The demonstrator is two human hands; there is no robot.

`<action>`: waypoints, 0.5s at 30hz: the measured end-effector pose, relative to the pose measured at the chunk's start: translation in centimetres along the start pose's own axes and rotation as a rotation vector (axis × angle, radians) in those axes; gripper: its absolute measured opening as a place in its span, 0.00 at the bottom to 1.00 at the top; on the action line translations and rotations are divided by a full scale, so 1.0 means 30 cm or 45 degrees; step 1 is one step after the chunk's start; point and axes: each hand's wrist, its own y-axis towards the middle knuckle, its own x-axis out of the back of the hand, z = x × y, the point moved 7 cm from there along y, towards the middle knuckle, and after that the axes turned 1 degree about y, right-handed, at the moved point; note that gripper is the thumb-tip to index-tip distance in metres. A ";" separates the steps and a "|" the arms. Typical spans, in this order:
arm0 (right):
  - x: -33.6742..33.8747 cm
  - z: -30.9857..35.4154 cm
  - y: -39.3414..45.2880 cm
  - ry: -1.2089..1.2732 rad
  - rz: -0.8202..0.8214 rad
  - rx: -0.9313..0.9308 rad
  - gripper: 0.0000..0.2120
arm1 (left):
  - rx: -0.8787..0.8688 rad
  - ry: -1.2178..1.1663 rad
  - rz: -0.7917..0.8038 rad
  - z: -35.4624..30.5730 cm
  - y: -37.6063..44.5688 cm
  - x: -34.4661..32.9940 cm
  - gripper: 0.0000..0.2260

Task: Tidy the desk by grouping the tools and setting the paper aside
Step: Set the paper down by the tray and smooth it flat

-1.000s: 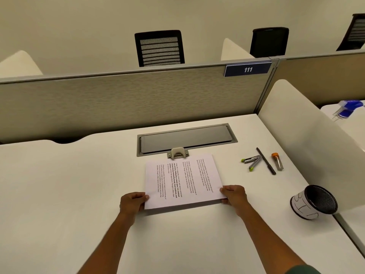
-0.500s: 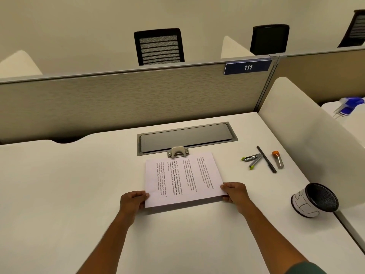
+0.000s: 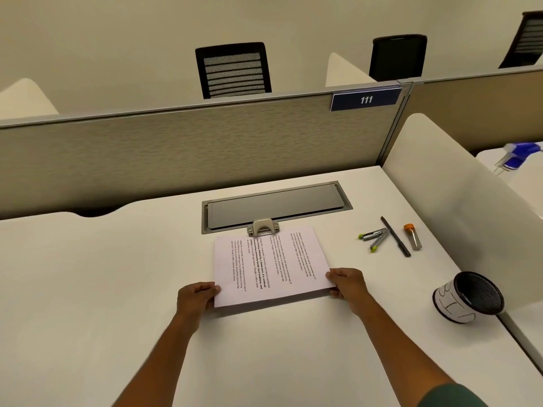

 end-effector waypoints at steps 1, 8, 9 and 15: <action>-0.003 0.001 0.003 -0.006 0.001 0.003 0.07 | -0.001 0.007 -0.002 -0.001 0.004 0.001 0.04; -0.008 0.014 0.015 -0.052 -0.049 0.013 0.08 | -0.022 0.049 -0.028 -0.007 0.018 -0.002 0.05; -0.009 0.015 0.013 -0.063 -0.050 0.014 0.08 | -0.024 0.054 -0.031 -0.008 0.016 -0.003 0.05; -0.015 0.020 -0.001 -0.081 -0.064 0.022 0.08 | -0.015 0.114 -0.058 0.003 0.027 0.003 0.08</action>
